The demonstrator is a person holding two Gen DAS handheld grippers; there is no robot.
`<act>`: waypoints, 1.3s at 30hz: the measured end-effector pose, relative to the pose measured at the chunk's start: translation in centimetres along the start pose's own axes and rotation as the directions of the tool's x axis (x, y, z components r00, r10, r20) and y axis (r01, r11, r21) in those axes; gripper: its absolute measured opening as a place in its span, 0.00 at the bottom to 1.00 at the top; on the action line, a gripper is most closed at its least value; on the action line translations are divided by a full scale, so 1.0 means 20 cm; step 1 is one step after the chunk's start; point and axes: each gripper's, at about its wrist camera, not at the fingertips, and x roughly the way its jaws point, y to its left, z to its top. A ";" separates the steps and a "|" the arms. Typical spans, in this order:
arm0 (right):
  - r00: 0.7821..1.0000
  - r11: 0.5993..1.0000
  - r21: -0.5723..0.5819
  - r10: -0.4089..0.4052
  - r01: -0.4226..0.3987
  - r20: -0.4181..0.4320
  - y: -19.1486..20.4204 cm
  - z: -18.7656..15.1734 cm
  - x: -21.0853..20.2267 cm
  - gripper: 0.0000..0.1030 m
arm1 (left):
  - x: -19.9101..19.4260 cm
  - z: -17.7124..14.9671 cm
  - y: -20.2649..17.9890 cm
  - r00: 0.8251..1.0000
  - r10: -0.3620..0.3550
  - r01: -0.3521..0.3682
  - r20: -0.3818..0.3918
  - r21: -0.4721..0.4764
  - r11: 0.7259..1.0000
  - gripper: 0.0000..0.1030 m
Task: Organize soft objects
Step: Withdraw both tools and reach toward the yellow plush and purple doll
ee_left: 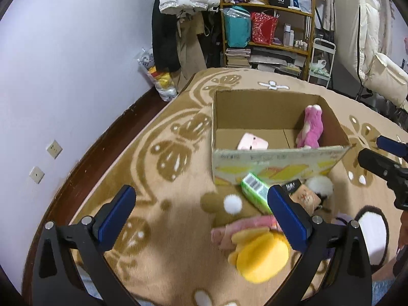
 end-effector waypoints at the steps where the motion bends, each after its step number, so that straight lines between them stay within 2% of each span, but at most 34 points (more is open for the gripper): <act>1: 1.000 1.000 0.003 0.002 -0.002 -0.005 0.00 -0.01 0.00 1.00 | -0.01 -0.01 0.00 1.000 -0.002 0.002 -0.006 -0.004 1.000 0.99; 9: 1.000 1.000 0.026 -0.002 0.003 -0.030 0.03 -0.12 -0.07 1.00 | -0.06 -0.12 0.01 0.998 -0.022 0.020 -0.051 -0.038 0.999 0.99; 15: 0.995 0.998 0.046 -0.031 0.035 -0.094 0.02 -0.20 -0.04 1.00 | -0.08 -0.19 -0.04 0.997 -0.035 0.034 -0.071 -0.015 0.999 0.99; 23: 0.987 0.996 0.085 -0.012 0.026 -0.162 -0.02 -0.24 0.05 1.00 | -0.04 -0.27 -0.11 0.992 -0.048 0.051 -0.116 0.024 0.998 0.99; 32: 0.967 0.985 0.160 -0.016 0.058 -0.253 -0.10 -0.29 0.17 1.00 | 0.04 -0.32 -0.14 0.984 -0.050 0.057 -0.169 0.036 0.998 0.99; 39: 0.946 0.980 0.177 -0.024 0.086 -0.324 -0.13 -0.31 0.26 1.00 | 0.12 -0.33 -0.15 0.972 -0.072 0.078 -0.225 0.018 0.997 0.99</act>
